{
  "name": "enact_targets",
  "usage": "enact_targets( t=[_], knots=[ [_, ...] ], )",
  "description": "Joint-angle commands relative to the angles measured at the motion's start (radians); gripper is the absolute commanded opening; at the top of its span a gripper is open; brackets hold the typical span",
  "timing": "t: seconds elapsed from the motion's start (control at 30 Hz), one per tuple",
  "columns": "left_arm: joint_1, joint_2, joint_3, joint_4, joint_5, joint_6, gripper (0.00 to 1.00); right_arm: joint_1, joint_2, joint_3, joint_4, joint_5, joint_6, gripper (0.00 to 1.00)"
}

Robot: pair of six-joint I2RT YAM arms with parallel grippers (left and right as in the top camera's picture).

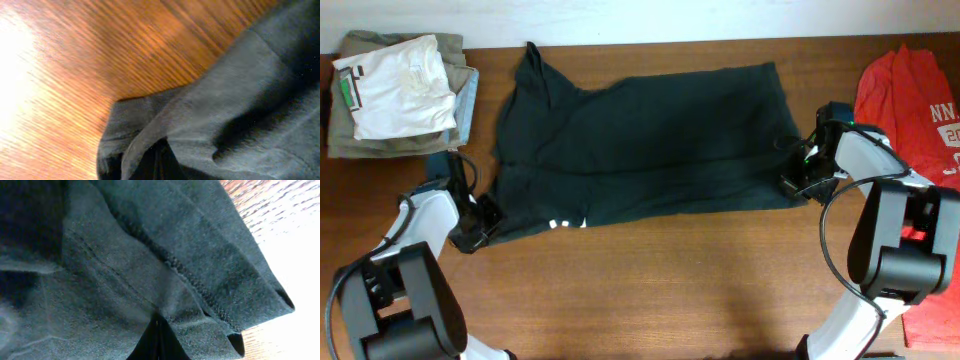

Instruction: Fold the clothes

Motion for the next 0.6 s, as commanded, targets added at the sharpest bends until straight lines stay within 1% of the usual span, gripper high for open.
enact_targets(
  t=[0.0,0.03,0.07,0.1,0.17,0.27,0.4,0.47,0.5,0.57],
  knots=[
    [0.063,0.009,0.026,-0.042,-0.004,0.006,0.01,-0.042,0.049,-0.005,-0.019,0.084,0.013,0.04],
    [0.065,0.005,0.06,-0.082,-0.003,0.006,0.01,-0.043,0.039,0.011,-0.042,0.092,0.013,0.04],
    [0.037,-0.009,0.125,-0.124,0.072,0.093,0.01,-0.041,0.016,0.036,-0.064,0.095,0.013,0.03],
    [-0.022,-0.022,0.137,-0.128,0.131,0.118,0.01,-0.04,0.01,0.044,-0.071,0.095,0.013,0.04],
    [-0.113,-0.022,0.132,-0.134,0.074,0.117,0.01,-0.04,0.01,0.044,-0.077,0.095,0.013,0.04],
    [-0.204,-0.013,0.132,-0.112,0.066,0.117,0.01,-0.04,0.01,0.044,-0.077,0.095,0.013,0.04],
    [-0.204,0.105,0.13,-0.064,0.069,0.114,0.01,-0.04,0.01,0.044,-0.077,0.095,0.013,0.04],
    [-0.197,0.172,0.13,-0.087,0.056,0.106,0.01,-0.04,0.01,0.044,-0.077,0.095,0.013,0.04],
    [-0.195,0.178,0.13,-0.098,0.014,0.077,0.01,-0.04,0.01,0.044,-0.077,0.095,0.013,0.04],
    [-0.178,0.179,0.131,-0.127,-0.127,0.058,0.01,-0.041,0.01,0.044,-0.08,0.096,0.013,0.04]
  ],
)
